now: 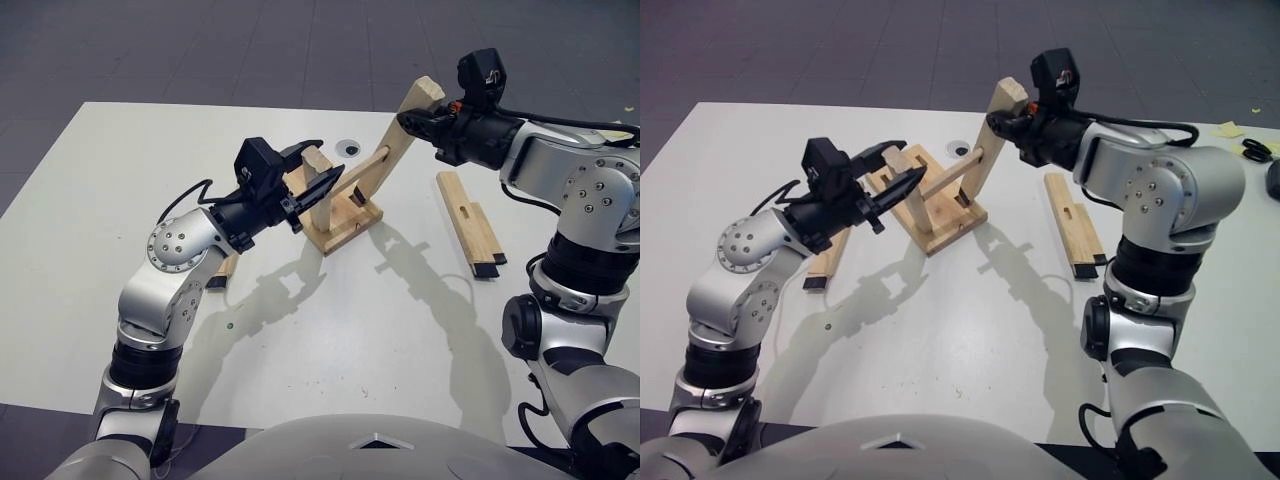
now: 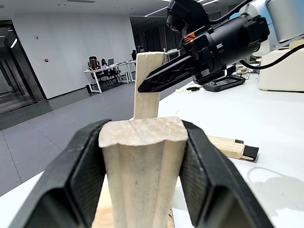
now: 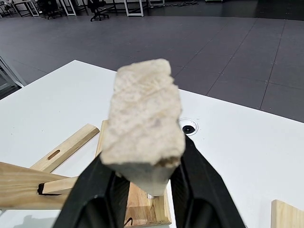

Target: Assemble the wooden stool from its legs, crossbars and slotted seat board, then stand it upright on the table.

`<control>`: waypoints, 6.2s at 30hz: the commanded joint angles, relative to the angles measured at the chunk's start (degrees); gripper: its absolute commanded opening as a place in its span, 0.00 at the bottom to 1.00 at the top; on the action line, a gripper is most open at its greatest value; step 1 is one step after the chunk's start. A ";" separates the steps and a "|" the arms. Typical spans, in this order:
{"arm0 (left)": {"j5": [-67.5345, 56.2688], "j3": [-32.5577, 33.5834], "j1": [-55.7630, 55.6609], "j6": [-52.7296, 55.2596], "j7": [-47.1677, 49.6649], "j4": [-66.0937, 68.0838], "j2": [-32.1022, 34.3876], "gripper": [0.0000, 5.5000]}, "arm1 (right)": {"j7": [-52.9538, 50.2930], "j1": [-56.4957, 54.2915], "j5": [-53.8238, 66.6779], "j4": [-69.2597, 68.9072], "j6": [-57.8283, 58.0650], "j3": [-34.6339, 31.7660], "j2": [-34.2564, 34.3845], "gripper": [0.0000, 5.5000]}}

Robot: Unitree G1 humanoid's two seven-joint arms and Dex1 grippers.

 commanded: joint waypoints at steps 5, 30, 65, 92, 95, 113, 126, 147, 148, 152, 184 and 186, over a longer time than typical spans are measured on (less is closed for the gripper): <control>0.42 -4.77 2.67 4.20 -1.57 2.89 -0.66 0.37 | 0.22 -3.10 2.50 5.01 8.44 -7.55 7.47 0.19; 0.42 -4.89 2.28 3.90 -1.68 3.18 -0.51 0.37 | 2.90 1.63 6.14 2.39 -5.01 -9.94 9.52 0.66; -0.47 -4.95 1.50 3.99 -1.98 3.57 -1.69 0.37 | 10.43 28.02 -5.72 -0.09 -54.79 3.55 10.21 0.95; -0.45 -5.30 1.08 4.08 -2.96 4.02 -1.85 0.37 | 8.50 28.58 -9.55 5.10 -61.74 6.75 11.50 0.23; -0.33 -5.34 1.05 4.07 -3.09 4.11 -1.77 0.37 | 7.66 27.57 -10.01 4.55 -60.13 6.92 10.87 0.22; 0.55 -5.73 1.48 3.47 -3.20 4.58 -1.45 0.37 | 7.40 20.58 -5.50 -2.26 -41.14 7.03 4.87 0.19; 0.83 -6.15 1.63 3.08 -3.46 5.10 -1.30 0.37 | 7.06 15.70 1.63 -0.55 -24.64 3.40 4.10 0.19; 0.95 -6.15 1.61 2.82 -3.32 5.53 -1.00 0.37 | 8.47 6.50 6.13 2.50 -3.22 1.88 0.76 0.19; 0.96 -6.20 1.59 2.76 -3.32 5.60 -1.01 0.37 | 9.03 6.52 5.85 2.47 -2.98 3.20 -0.12 0.19; 1.17 -6.31 1.56 2.49 -2.97 5.71 -1.07 0.37 | 10.19 7.34 4.15 3.80 -2.86 8.58 -2.48 0.19; 1.90 -7.01 3.78 2.39 -1.52 4.34 -1.90 0.37 | 6.29 7.84 3.47 1.10 -3.66 3.08 1.64 0.52; 1.98 -6.90 3.83 2.39 -1.67 4.39 -1.84 0.37 | 6.29 7.25 3.88 1.61 -4.27 1.68 2.56 0.59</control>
